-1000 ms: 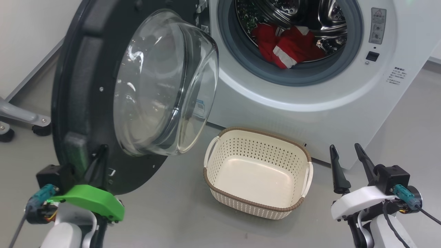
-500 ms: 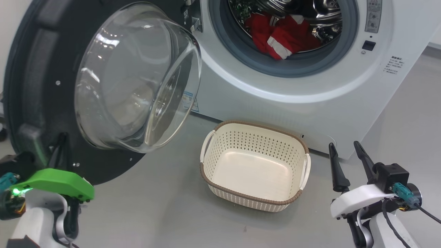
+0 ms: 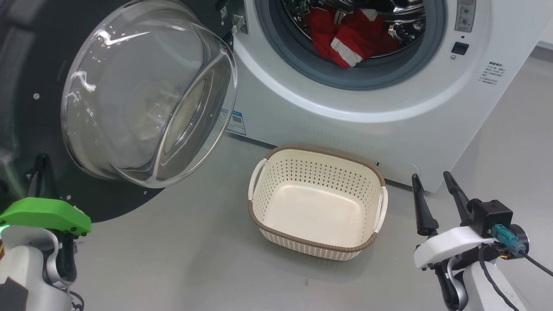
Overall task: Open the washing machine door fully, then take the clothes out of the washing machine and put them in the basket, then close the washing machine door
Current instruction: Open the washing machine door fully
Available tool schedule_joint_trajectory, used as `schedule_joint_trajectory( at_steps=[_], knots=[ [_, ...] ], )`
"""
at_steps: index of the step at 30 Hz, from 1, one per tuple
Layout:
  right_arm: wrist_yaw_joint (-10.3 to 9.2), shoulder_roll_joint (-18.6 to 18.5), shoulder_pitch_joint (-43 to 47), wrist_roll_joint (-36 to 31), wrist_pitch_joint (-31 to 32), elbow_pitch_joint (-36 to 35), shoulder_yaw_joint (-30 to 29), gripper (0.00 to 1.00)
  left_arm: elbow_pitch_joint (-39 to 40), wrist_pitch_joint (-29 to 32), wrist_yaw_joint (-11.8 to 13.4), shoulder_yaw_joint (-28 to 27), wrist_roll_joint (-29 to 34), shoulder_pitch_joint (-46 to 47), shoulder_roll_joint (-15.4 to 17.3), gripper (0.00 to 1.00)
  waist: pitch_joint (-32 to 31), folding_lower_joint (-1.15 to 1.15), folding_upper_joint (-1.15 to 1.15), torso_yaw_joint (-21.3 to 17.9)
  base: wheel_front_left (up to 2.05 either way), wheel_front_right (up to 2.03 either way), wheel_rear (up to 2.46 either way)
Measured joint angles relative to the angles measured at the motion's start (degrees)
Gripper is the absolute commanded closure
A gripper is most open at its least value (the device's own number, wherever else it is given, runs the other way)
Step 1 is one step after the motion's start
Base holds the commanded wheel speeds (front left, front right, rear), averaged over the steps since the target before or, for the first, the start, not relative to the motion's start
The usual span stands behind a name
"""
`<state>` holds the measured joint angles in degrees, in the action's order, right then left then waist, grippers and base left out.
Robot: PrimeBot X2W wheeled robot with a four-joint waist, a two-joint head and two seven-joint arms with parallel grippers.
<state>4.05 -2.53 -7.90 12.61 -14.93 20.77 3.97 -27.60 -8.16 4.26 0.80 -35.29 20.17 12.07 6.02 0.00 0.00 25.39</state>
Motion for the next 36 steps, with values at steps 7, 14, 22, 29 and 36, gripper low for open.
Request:
schedule_joint_trajectory(
  at_steps=[7,14,22,29,36],
  knots=[
    [0.0,0.0,-0.12,0.01,0.0,0.02,0.02,0.0,-1.78,-2.13,-0.1,0.03,0.01,0.62,0.08,1.0,0.0,0.0,0.0,-0.29,0.0,0.0,0.0],
    [0.0,0.0,-0.12,0.01,0.0,0.01,0.02,0.0,-1.42,-4.04,-0.54,0.64,1.05,0.18,0.04,1.0,-0.24,0.0,0.0,-0.58,0.0,0.0,0.0],
    [0.0,-0.02,-0.13,0.3,0.0,-0.12,0.97,0.0,2.49,-5.42,-0.58,1.19,2.83,-4.58,-0.12,1.0,-0.58,0.0,0.0,-1.46,0.0,0.0,0.0],
    [0.0,-0.02,-0.11,1.26,0.0,-0.46,1.74,0.0,7.1,-5.81,-0.55,2.35,4.37,-8.88,-1.37,1.0,-1.48,0.0,0.0,-2.8,0.0,0.0,0.0],
    [0.0,-0.03,-0.04,2.07,0.0,-0.96,3.14,0.0,11.32,-6.02,-1.02,5.14,4.8,-13.74,-3.5,0.0,-2.23,0.0,0.0,-5.15,0.0,0.0,0.0]
  ],
)
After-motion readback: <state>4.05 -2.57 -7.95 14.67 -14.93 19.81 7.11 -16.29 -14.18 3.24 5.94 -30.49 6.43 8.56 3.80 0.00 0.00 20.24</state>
